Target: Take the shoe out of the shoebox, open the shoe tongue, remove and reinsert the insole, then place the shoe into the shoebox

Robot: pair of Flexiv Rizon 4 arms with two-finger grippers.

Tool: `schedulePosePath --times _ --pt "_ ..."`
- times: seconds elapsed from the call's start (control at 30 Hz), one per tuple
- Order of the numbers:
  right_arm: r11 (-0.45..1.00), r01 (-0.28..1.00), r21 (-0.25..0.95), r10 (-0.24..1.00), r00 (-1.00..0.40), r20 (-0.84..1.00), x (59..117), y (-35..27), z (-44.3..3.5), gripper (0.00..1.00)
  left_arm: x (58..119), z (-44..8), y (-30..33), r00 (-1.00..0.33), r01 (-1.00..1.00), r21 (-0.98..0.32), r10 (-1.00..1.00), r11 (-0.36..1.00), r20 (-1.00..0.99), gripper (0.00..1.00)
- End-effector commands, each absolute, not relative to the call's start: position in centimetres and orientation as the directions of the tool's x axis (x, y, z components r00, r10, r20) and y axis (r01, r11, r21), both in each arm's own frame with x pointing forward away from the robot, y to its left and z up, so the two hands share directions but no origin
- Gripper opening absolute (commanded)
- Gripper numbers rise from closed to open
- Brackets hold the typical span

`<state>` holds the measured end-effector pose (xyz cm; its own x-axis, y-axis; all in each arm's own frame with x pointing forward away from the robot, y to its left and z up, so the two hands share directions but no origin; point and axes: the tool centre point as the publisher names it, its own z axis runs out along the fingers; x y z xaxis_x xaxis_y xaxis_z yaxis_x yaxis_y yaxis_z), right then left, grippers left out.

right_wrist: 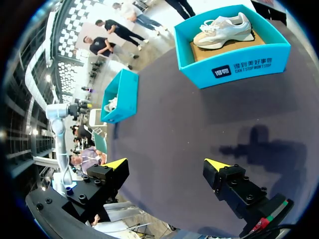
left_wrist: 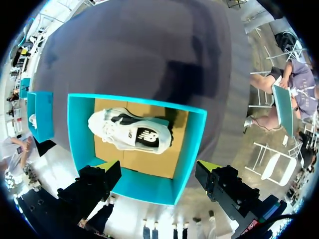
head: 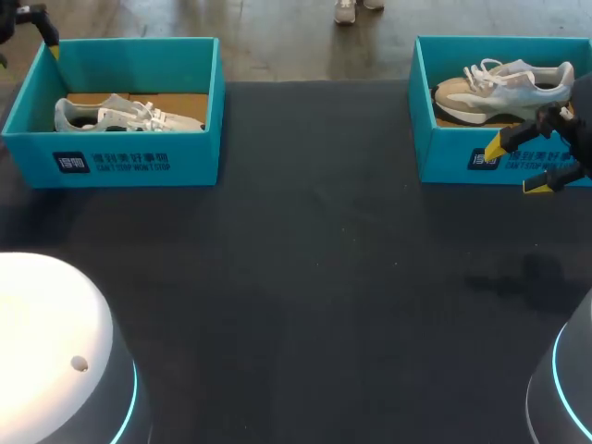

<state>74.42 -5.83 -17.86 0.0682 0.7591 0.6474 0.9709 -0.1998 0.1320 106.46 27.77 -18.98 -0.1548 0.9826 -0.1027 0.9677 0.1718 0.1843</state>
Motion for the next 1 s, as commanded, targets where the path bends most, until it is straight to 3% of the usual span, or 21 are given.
schedulePosePath --times 0.03,0.3,1.0 --pt "-0.201 0.971 0.131 0.761 0.071 0.645 74.4 -5.8 -17.9 1.0 106.1 -18.0 28.0 -0.135 0.974 0.166 0.984 0.153 -0.117 1.0" --pt "-0.201 0.971 0.131 0.761 0.071 0.645 74.4 -5.8 -17.9 1.0 105.2 -16.3 28.1 -0.02 0.989 0.142 0.986 0.043 -0.163 1.0" --pt "-0.201 0.971 0.131 0.761 0.071 0.645 74.4 -5.8 -17.9 1.0 105.2 -16.3 28.1 -0.02 0.989 0.142 0.986 0.043 -0.163 1.0"
